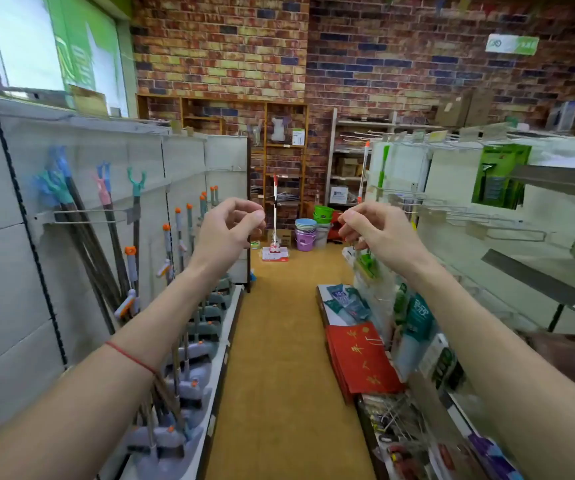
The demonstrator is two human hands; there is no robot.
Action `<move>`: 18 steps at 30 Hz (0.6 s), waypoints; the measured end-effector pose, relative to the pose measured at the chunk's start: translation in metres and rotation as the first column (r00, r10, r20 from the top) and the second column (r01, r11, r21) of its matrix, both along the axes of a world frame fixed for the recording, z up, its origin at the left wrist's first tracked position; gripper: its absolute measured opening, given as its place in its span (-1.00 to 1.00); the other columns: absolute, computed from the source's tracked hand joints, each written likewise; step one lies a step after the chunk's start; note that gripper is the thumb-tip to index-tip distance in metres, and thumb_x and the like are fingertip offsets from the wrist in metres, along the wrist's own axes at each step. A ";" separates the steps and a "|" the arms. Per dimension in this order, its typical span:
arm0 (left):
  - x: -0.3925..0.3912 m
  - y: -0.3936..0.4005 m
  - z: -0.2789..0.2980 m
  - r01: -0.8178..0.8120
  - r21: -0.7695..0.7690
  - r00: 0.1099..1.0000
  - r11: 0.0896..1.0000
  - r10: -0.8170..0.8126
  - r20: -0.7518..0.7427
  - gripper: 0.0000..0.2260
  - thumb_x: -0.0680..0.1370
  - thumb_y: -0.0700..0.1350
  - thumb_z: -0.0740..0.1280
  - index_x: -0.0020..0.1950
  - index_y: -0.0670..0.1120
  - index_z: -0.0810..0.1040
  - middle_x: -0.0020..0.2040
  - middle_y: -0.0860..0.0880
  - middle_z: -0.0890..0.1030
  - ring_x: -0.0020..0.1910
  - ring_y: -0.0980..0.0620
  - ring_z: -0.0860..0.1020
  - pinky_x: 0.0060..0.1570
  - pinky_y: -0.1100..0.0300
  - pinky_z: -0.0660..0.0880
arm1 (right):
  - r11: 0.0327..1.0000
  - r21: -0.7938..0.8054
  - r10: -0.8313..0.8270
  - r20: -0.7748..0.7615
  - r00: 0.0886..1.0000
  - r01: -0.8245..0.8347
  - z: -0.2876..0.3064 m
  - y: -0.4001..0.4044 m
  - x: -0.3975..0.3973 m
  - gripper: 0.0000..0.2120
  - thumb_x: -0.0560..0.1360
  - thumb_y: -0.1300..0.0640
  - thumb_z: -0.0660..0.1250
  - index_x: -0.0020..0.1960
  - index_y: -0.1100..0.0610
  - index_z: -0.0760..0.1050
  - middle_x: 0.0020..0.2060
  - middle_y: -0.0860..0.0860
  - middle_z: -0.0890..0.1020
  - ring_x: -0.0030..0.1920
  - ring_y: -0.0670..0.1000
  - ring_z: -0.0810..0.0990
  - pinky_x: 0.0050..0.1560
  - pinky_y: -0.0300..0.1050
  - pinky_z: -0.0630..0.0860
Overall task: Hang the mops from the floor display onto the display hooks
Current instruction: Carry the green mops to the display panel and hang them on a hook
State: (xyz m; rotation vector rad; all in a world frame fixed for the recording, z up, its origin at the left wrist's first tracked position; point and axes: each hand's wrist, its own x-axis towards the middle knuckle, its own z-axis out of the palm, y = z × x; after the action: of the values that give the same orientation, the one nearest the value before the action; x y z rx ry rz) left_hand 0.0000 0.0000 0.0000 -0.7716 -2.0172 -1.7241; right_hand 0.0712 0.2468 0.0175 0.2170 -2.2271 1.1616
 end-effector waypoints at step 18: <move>-0.289 0.126 -0.002 -0.060 -0.017 0.998 0.998 0.061 0.013 -0.92 0.64 -0.08 0.36 0.09 -0.03 0.60 -0.04 -0.07 0.71 -0.04 0.02 0.67 -0.11 0.24 0.54 | 0.999 -0.027 0.029 0.028 0.999 -0.028 -0.002 0.133 -0.305 -0.84 0.65 0.05 0.31 0.03 0.07 0.64 -0.13 0.02 0.74 -0.18 -0.11 0.70 -0.22 -0.32 0.57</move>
State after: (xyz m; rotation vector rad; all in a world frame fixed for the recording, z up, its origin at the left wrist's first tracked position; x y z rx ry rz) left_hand -0.2888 0.1263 -0.0022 -0.6989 -2.0452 -1.6851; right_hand -0.2340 0.3799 0.0155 0.2237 -2.2387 1.2158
